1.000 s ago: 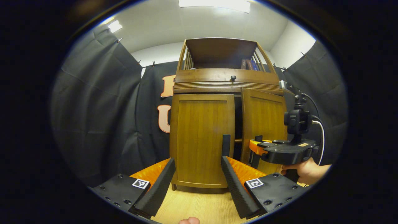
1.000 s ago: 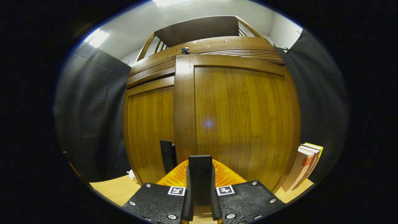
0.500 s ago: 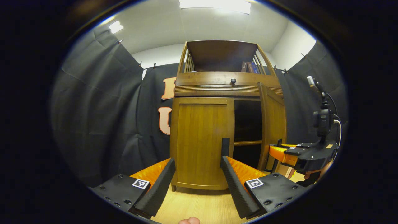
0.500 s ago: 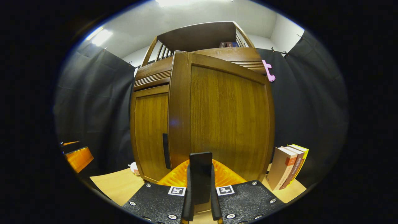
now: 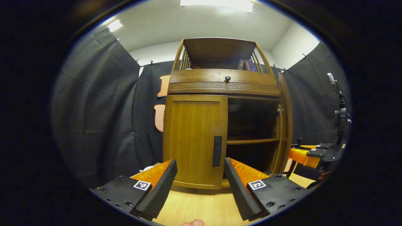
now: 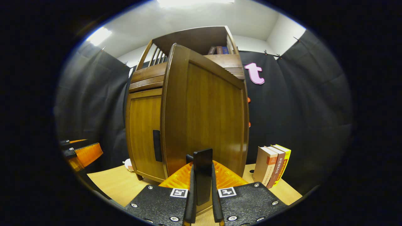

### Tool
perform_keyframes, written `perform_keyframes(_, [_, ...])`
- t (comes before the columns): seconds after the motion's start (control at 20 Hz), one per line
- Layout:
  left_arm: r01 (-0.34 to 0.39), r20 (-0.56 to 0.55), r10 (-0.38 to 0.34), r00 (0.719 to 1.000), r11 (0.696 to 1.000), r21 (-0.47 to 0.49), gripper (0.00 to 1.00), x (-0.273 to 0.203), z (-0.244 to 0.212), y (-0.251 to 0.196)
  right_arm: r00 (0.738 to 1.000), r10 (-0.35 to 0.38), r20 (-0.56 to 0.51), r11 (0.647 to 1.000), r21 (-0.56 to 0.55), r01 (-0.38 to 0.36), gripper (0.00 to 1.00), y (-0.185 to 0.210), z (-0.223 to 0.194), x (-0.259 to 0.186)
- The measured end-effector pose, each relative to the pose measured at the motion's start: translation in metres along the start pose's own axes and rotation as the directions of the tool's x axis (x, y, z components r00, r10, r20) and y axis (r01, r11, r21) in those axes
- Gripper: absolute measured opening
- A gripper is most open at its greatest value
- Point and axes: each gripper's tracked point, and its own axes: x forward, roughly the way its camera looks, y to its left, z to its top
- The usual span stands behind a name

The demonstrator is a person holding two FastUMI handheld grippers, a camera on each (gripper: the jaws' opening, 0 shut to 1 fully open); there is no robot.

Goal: Open the right door of the double-door shoe cabinet with the right hand, and open the left door with the left hand.

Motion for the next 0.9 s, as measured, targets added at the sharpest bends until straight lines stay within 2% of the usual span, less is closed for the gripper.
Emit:
perform_keyframes(0.05, [0.009,-0.003,-0.009,1.000,1.000,0.000,0.93,0.000,-0.001,-0.001,1.000,-0.012,0.003,1.000,0.011,0.012,0.21,-0.009,0.000,-0.005])
perform_keyframes(0.1, [0.015,-0.005,-0.015,1.000,1.000,0.002,0.93,0.001,-0.001,-0.001,0.999,-0.033,0.016,0.999,0.010,0.032,0.17,-0.019,0.002,-0.009])
perform_keyframes(0.15, [0.020,-0.008,-0.020,1.000,1.000,0.004,0.93,0.002,-0.001,-0.002,0.998,-0.057,0.034,0.998,-0.004,0.057,0.22,-0.030,0.004,-0.014])
perform_keyframes(0.2, [0.026,-0.010,-0.026,1.000,1.000,0.003,0.93,0.002,0.000,-0.002,0.996,-0.080,0.040,0.997,-0.013,0.081,0.14,-0.041,0.006,-0.019])
perform_keyframes(0.35, [0.047,-0.009,-0.047,0.999,0.999,-0.015,1.00,0.002,-0.004,-0.005,0.994,-0.107,0.026,0.994,-0.014,0.107,0.14,-0.065,0.004,-0.024])
perform_keyframes(0.4, [0.048,-0.011,-0.048,0.999,0.999,-0.019,0.93,0.002,-0.005,-0.005,0.994,-0.107,0.023,0.994,-0.009,0.107,0.12,-0.071,0.004,-0.025])
perform_keyframes(0.45, [0.046,-0.011,-0.046,0.999,0.999,-0.026,0.93,0.002,-0.007,-0.006,0.993,-0.113,0.022,0.993,-0.013,0.114,0.06,-0.075,0.005,-0.029])
perform_keyframes(0.6, [0.056,-0.009,-0.057,0.998,0.997,-0.046,0.95,0.005,-0.009,-0.010,0.989,-0.150,0.012,0.987,-0.061,0.150,0.04,-0.105,0.003,-0.033])
perform_keyframes(0.65, [0.067,-0.010,-0.068,0.998,0.996,-0.052,0.98,0.005,-0.008,-0.012,0.990,-0.139,0.009,0.987,-0.086,0.139,0.04,-0.112,0.002,-0.033])
perform_keyframes(0.7, [0.083,-0.011,-0.084,0.996,0.995,-0.059,1.00,0.004,-0.009,-0.014,0.991,-0.130,0.001,0.987,-0.094,0.130,0.08,-0.119,0.005,-0.037])
perform_keyframes(0.75, [0.097,-0.005,-0.097,0.995,0.993,-0.070,0.93,0.002,-0.009,-0.017,0.994,-0.105,-0.012,0.991,-0.079,0.104,0.01,-0.126,0.003,-0.036])
perform_keyframes(0.8, [0.102,-0.001,-0.103,0.995,0.991,-0.084,0.93,0.001,-0.008,-0.019,0.996,-0.088,-0.016,0.994,-0.068,0.087,0.05,-0.131,0.003,-0.037])
perform_keyframes(0.9, [0.118,-0.003,-0.120,0.993,0.986,-0.118,0.93,0.002,-0.010,-0.025,0.998,-0.050,-0.027,0.997,-0.060,0.049,0.00,-0.143,0.003,-0.035])
